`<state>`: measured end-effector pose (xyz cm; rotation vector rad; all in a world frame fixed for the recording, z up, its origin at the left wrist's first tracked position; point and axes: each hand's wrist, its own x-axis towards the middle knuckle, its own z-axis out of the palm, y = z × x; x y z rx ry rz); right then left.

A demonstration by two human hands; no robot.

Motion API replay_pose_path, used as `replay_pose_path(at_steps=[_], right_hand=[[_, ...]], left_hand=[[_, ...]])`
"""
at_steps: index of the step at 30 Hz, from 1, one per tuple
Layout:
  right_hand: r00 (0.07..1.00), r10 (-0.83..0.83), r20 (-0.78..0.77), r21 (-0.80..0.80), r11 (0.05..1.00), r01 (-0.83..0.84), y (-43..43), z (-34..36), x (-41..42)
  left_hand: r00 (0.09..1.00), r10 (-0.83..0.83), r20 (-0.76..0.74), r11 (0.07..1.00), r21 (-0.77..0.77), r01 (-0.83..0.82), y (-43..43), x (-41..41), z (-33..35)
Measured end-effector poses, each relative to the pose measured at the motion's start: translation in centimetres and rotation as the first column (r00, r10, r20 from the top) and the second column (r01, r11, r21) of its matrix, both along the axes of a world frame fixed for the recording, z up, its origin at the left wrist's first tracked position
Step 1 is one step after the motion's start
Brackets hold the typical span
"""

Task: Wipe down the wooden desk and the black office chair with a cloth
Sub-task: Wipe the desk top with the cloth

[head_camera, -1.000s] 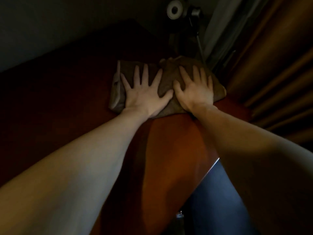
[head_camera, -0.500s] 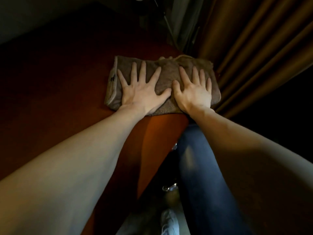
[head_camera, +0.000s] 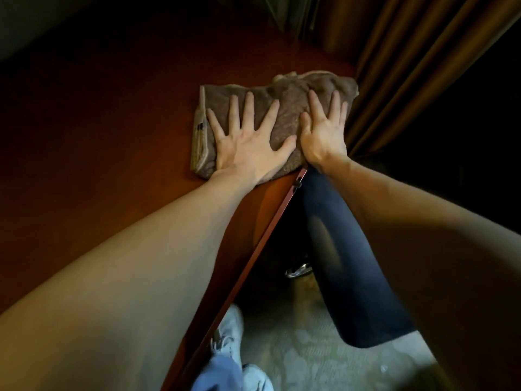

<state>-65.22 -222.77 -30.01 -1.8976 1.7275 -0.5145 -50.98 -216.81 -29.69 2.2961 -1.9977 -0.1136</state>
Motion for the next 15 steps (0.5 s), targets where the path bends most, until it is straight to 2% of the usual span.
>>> replay_pose_path(at_steps=[3,15], right_hand=[[0.998,-0.02,0.06,0.001,1.0,0.02,1.9,0.2,0.3],[0.988,-0.078,0.135,-0.025,0.996,0.082,11.0,-0.2,3.1]], left_hand=[[1.0,-0.011,0.001,1.0,-0.006,0.011,1.4,0.2,0.1],[0.999,-0.04,-0.001,0.999,-0.005,0.04,9.8,2.3,-0.1]])
